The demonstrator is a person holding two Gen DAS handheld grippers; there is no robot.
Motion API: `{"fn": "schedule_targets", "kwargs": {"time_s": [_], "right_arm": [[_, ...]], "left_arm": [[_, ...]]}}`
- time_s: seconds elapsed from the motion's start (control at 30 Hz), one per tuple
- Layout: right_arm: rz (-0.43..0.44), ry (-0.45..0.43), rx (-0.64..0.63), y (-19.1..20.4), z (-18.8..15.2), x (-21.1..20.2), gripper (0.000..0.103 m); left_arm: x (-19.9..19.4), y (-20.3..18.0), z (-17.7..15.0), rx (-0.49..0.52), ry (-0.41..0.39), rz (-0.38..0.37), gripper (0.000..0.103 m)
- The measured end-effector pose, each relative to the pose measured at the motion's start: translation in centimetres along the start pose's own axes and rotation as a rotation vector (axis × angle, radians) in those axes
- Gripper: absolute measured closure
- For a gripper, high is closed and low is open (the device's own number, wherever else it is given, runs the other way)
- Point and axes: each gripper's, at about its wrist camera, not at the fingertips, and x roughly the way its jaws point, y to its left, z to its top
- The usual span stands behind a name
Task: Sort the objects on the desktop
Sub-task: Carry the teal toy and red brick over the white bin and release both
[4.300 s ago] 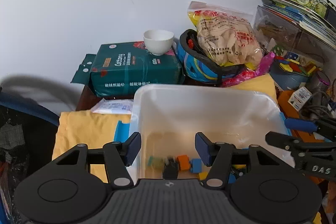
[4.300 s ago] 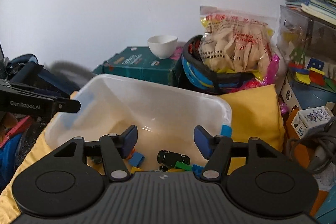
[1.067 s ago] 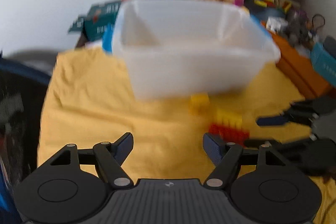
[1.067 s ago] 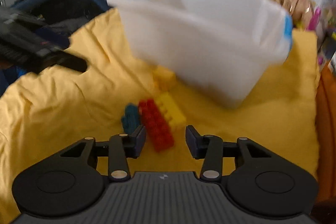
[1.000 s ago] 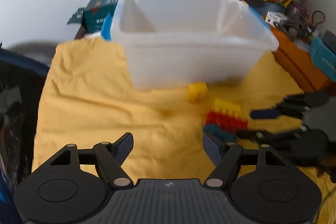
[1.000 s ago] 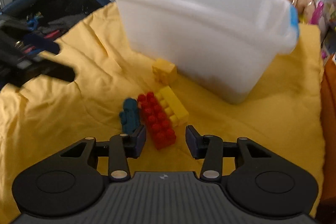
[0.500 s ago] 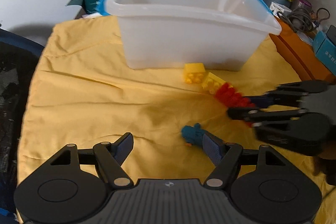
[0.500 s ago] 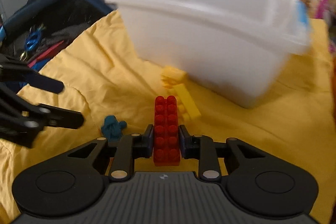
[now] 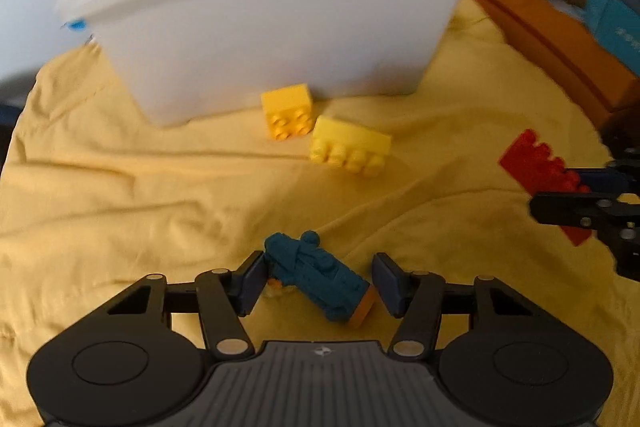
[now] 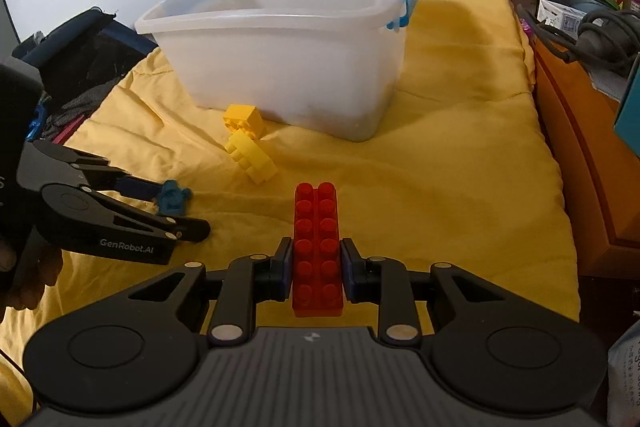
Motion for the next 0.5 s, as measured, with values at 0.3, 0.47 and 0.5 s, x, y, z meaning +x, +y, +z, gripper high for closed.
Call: {"fn": "schedule_targets", "kwargs": {"time_s": [0.3, 0.47, 0.5], "right_arm": [[0.052, -0.119, -0.031, 1.8, 3.4, -2.2, 0.076], [0.069, -0.264, -0.056, 3.1, 9.5, -4.5, 0.076], [0.068, -0.277, -0.06, 3.2, 10.8, -4.5, 0.076]], "left_arm": [[-7.2, 4.8, 3.3, -0.06, -0.157, 0.013, 0.042], [-12.0, 7.7, 8.9, -0.063, -0.274, 0.026, 0.042], [-12.4, 8.1, 10.0, -0.068, -0.287, 0.029, 0.042]]}}
